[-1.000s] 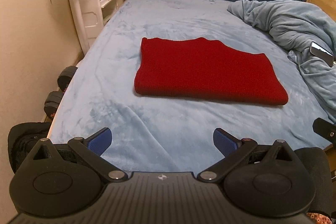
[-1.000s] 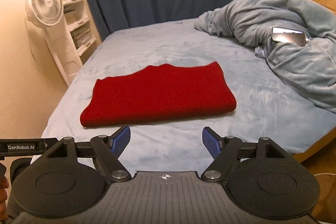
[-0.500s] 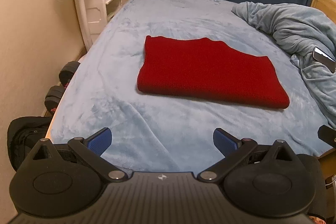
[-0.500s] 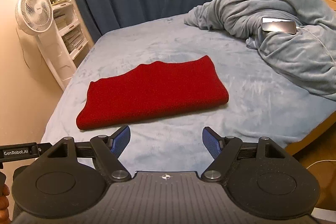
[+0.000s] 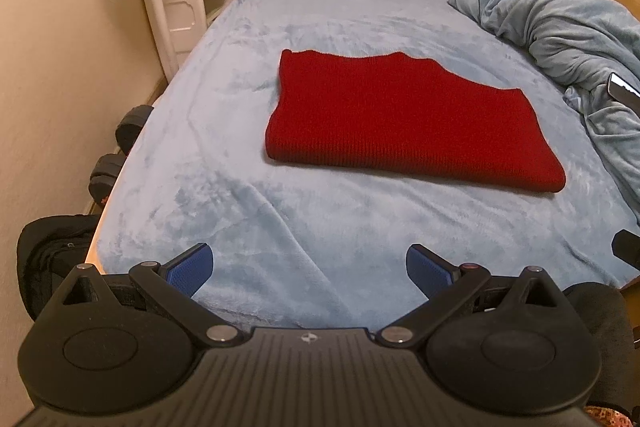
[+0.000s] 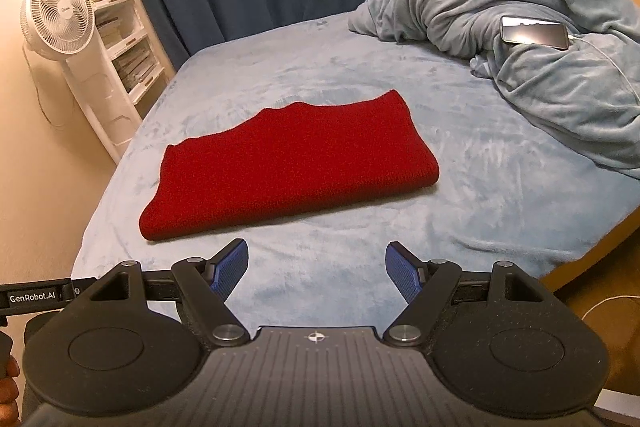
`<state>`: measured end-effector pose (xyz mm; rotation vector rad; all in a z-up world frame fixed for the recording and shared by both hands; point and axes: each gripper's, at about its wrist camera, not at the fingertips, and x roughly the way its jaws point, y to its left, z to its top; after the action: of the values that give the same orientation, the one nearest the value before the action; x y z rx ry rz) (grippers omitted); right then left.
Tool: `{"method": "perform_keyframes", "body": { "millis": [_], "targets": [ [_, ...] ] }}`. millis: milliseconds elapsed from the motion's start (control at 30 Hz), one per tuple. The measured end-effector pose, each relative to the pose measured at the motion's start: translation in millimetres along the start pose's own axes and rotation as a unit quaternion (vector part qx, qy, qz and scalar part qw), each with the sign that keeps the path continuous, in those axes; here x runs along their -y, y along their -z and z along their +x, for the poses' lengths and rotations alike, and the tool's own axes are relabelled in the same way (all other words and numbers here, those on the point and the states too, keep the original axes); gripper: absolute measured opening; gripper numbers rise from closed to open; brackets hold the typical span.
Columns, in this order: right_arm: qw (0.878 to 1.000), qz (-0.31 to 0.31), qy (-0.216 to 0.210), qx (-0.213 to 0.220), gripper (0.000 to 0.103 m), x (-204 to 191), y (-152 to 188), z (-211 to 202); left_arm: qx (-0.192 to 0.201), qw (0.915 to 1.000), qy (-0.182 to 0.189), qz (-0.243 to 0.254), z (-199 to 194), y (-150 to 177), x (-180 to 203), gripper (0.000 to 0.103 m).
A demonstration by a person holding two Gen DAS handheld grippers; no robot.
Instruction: Fold small clothes
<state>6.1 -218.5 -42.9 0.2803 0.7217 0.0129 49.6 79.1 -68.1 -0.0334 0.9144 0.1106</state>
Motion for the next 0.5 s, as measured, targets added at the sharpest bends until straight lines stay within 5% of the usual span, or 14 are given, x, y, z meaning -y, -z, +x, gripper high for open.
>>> {"method": "perform_keyframes", "body": {
  "millis": [500],
  "targets": [
    [1.000, 0.002, 0.000, -0.023, 0.077, -0.8, -2.3, 21.6, -0.019, 0.9998, -0.003, -0.001, 16.7, -5.9, -0.9, 0.103]
  ]
}}
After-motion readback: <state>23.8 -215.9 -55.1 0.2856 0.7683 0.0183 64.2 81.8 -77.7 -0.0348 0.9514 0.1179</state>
